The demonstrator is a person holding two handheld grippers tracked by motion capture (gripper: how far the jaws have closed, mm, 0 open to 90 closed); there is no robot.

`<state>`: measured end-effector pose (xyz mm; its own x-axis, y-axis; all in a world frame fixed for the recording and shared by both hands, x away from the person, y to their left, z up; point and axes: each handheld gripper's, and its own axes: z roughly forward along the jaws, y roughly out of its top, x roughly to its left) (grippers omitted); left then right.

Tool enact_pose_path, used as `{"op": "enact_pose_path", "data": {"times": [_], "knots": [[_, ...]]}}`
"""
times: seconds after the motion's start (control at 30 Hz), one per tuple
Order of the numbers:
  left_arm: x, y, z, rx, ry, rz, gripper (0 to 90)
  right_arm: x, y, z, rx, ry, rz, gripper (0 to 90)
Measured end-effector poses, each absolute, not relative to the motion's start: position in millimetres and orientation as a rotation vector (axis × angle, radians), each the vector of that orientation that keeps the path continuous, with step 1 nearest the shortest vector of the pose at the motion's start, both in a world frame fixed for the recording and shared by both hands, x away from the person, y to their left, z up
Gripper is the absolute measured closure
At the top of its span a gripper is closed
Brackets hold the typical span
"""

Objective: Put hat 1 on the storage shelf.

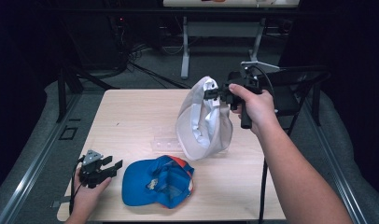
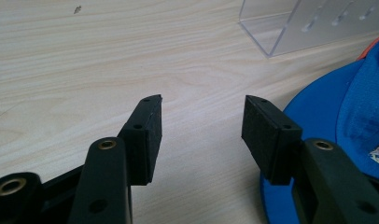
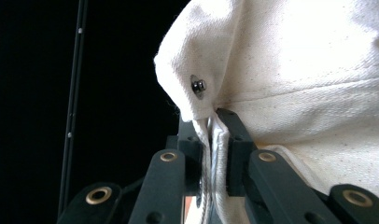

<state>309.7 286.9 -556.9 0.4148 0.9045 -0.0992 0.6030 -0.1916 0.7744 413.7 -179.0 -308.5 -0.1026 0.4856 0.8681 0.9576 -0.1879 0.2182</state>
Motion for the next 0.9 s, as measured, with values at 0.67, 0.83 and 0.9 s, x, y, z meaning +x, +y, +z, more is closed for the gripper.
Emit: {"op": "enact_pose_path", "data": {"times": [0.67, 0.83, 0.9], "knots": [[300.6, 260.6, -545.9, 1.907, 1.136, 0.545, 46.5, 447.9, -132.6, -322.4, -1.736, -1.521, -1.288, 80.6], [299.0, 252.0, -543.8, 1.905, 1.089, 0.515, 47.3, 455.3, -126.8, -326.8, -1.753, -1.497, -1.301, 80.6], [298.6, 247.6, -542.9, 1.916, 1.074, 0.528, 47.2, 457.6, -124.5, -328.5, -1.769, -1.491, -1.311, 80.6]]}}
